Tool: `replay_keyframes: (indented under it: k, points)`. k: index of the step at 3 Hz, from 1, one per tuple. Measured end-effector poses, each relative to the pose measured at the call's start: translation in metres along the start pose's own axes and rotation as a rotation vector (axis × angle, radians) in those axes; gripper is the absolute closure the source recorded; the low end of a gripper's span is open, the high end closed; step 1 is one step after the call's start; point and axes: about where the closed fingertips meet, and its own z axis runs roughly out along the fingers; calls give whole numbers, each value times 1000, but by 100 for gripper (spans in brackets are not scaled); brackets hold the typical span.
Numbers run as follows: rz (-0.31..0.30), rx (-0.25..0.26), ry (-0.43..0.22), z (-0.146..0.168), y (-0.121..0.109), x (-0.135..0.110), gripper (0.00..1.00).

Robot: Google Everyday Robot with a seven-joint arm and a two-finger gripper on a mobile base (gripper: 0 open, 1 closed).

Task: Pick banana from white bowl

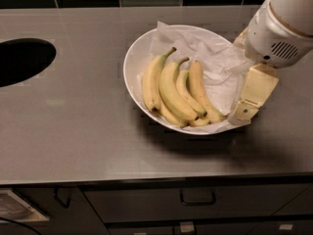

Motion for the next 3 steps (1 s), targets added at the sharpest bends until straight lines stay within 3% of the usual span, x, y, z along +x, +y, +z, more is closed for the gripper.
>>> replay_keyframes:
  k: [2,3]
  points:
    - [5,15,-23,0,-2,-9,0]
    - [69,25,-62,9,-13,-25,0]
